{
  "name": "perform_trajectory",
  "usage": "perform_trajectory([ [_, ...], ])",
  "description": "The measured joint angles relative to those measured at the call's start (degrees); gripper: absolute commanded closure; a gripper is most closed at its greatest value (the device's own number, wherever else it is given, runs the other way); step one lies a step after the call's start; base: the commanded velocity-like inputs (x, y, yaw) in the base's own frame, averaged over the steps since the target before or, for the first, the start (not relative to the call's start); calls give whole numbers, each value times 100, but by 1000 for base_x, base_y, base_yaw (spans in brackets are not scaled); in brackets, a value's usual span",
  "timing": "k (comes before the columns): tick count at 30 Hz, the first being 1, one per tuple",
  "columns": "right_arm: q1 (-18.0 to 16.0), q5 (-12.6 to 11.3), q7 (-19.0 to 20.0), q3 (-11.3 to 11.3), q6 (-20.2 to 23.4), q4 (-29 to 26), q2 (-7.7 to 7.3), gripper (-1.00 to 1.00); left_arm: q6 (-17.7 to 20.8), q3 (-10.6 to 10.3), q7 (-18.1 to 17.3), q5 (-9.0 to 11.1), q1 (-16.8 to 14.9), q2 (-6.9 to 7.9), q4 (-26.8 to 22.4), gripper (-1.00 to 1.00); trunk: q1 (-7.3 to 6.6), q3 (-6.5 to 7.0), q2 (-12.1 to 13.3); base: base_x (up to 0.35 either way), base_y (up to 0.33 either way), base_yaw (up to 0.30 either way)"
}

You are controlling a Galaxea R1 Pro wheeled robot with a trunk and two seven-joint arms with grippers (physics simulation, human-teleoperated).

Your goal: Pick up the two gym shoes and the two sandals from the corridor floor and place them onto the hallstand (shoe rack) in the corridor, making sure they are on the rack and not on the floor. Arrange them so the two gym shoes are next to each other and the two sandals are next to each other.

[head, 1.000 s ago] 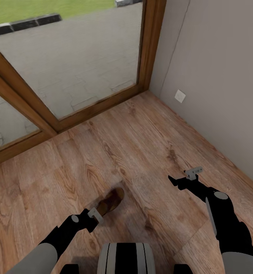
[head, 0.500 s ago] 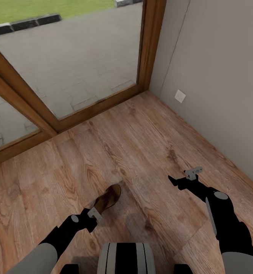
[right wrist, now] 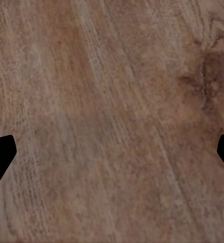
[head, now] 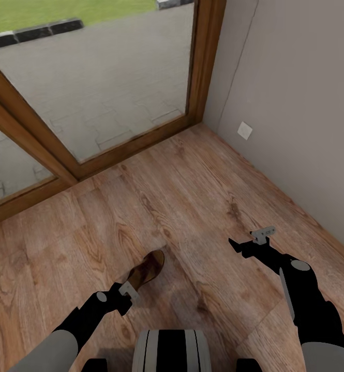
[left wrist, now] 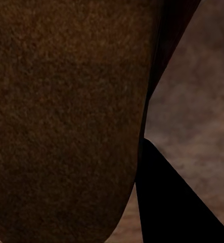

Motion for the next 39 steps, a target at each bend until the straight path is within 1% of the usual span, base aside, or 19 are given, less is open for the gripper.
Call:
perform_trajectory([
  [2, 0, -1, 0, 1, 0, 0, 3, -100, 0, 1, -1, -7, 0, 0, -2, 100, 0, 0, 0, 0, 0, 0],
  [16, 1, 8, 0, 2, -10, 5, 2, -100, 3, 19, 0, -11, 0, 9, 1, 100, -36, 310, 19, 0, 0, 0],
  [25, 3, 22, 0, 2, -24, 9, 0, -100, -9, 40, 0, 18, 0, 62, 1, 100, -60, 509, 31, 0, 0, 0],
  [27, 3, 23, 0, 2, -25, 9, 0, -100, -14, 61, 3, 31, 0, 70, 1, 100, -65, 553, 33, 0, 0, 0],
  [29, 3, 23, 0, 2, -26, 6, 0, -100, -16, 139, 10, 44, 4, 76, 1, 100, -70, 598, 36, 0, 0, 0],
  [30, 3, 23, 0, 2, -21, -3, 0, -100, -28, 435, 29, 40, 10, 86, 4, 100, -72, 620, 37, 0, 0, 0],
  [31, 3, 23, 0, 0, -21, -7, 0, -100, -39, 573, 35, 56, 16, 92, 5, 100, -75, 642, 39, 0, 0, 0],
  [32, 3, 23, 0, -1, -21, -11, 0, -100, -40, 635, 38, 67, 19, 95, 6, 100, -78, 664, 40, 0, 0, 0],
  [33, 3, 23, 0, -2, -19, -20, 0, -100, -48, 757, 40, 68, 22, 105, 6, 100, -80, 686, 41, 0, 0, 0],
  [34, 3, 23, 0, -3, -19, -23, -1, -100, -51, 818, 40, 73, 23, 111, 6, 100, -83, 709, 43, 0, 0, 0],
  [35, 3, 23, 0, -4, -18, -26, -4, -100, -58, 942, 41, 69, 24, 121, 8, 100, -85, 731, 44, 0, 0, 0],
  [36, 3, 25, 0, -6, -18, -28, -8, -100, -71, 1145, 41, 66, 30, 132, 12, 100, -88, 753, 45, 0, 0, 0],
  [37, 3, 30, 0, -12, -17, -34, -16, -100, -150, 1676, 45, 59, 38, 156, 13, 100, -91, 776, 47, 0, 0, -12],
  [38, 3, 33, 0, -13, -20, -28, -20, -100, -213, 1858, 42, 79, 41, 163, 14, 100, -93, 800, 48, 0, 0, -23],
  [39, 3, 34, 0, -14, -22, -24, -21, -100, -257, 1947, 42, 83, 43, 164, 16, 100, -96, 825, 49, 0, 0, -32],
])
